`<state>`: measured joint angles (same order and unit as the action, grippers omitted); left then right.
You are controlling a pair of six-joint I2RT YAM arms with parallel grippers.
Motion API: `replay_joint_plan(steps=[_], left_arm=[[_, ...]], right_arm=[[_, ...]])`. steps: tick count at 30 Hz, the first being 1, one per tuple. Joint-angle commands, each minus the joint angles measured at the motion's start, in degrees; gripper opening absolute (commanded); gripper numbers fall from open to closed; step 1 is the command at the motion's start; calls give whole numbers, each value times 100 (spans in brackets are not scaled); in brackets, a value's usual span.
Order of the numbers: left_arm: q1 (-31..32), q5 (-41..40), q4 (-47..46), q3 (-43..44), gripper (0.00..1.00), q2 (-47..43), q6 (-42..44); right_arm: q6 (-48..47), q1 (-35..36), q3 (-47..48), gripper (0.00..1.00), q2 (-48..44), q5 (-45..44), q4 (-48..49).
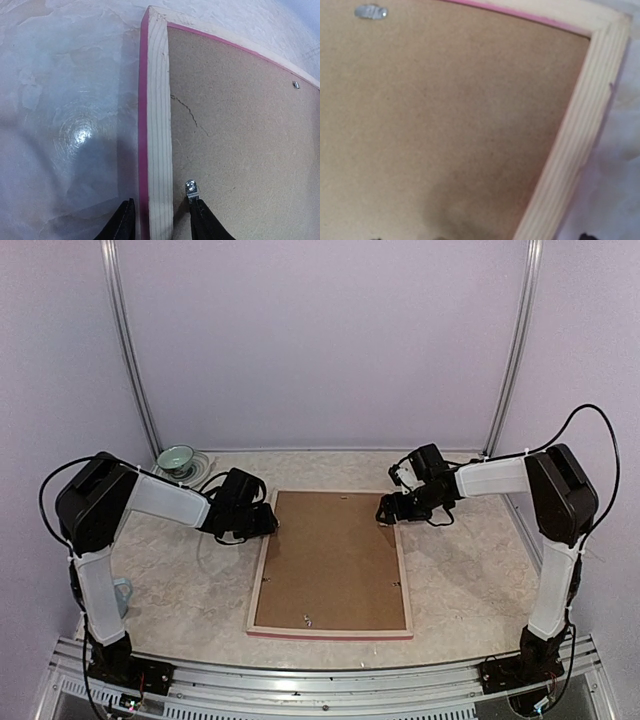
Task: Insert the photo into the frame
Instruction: Press the fastener onto the backboard.
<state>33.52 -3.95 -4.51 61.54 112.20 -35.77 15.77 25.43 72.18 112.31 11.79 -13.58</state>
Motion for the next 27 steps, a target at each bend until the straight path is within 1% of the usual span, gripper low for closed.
replay_joint_plan(steps=[1,9,16,23,27], left_arm=[[23,-192,33,-167,39,-347,35],[66,315,-57,17,42,-151,158],[67,355,90,166,41,174,169],[41,203,107,105,37,160,145],[41,169,99,80,32,187,124]], right_arm=[[22,-3,128,84,73,69,-51],[25,4,153,84,75,95,-87],[17,-1,159,84,24,95,-109],[22,-1,132,83,19,112,-121],[36,2,114,83,19,137,-91]])
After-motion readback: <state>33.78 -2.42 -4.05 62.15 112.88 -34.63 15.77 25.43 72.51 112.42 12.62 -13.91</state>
